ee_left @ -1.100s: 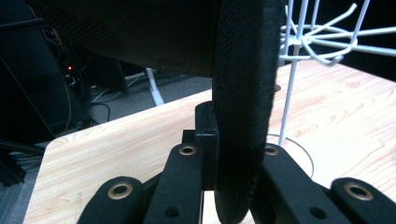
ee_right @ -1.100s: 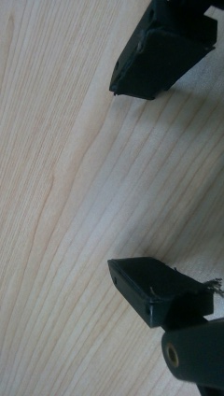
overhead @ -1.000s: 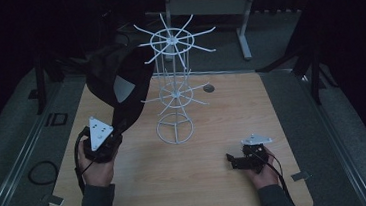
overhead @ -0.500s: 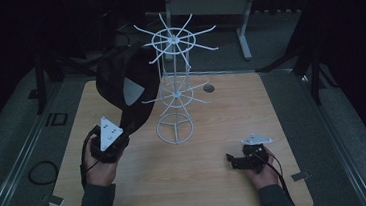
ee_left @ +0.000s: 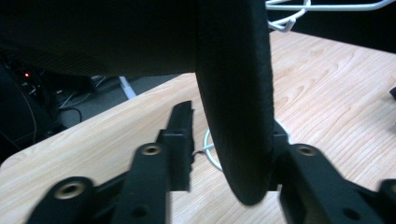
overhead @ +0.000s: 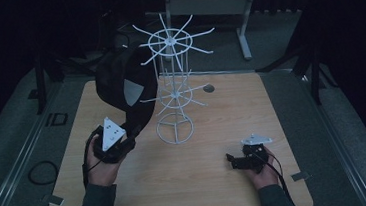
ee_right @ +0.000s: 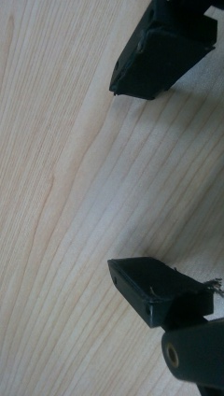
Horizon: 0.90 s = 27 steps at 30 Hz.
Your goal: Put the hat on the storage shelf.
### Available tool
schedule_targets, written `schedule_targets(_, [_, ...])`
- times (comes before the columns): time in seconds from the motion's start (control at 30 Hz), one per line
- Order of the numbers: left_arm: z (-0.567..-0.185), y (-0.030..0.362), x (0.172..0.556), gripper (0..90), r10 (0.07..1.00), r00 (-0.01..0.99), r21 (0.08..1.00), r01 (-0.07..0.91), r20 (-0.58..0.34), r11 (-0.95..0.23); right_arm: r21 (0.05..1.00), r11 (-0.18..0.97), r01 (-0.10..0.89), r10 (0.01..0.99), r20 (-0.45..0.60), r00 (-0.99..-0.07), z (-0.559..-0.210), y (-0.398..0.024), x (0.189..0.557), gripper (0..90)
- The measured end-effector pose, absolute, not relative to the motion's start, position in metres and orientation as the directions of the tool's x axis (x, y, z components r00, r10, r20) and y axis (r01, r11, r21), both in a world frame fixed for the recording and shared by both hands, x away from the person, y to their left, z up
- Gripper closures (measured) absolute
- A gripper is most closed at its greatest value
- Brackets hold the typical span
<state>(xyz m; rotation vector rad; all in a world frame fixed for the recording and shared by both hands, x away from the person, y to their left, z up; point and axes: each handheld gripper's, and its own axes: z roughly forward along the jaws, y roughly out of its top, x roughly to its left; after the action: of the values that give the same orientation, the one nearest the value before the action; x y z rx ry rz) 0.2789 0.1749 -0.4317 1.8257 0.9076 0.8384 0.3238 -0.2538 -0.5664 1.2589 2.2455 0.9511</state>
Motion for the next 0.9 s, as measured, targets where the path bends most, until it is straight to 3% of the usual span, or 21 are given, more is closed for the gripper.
schedule_targets(0.67, [-0.433,0.194,0.278,28.9,0.842,0.539,0.948,0.281,-0.027,-0.149,0.723,0.367,0.586,0.855,-0.013,-0.519,-0.566,-0.254,0.324,13.0])
schedule_targets(0.9, [-0.440,0.202,0.276,27.2,0.832,0.546,0.947,0.307,-0.098,-0.090,0.723,0.367,0.586,0.854,-0.013,-0.519,-0.566,-0.254,0.324,13.0])
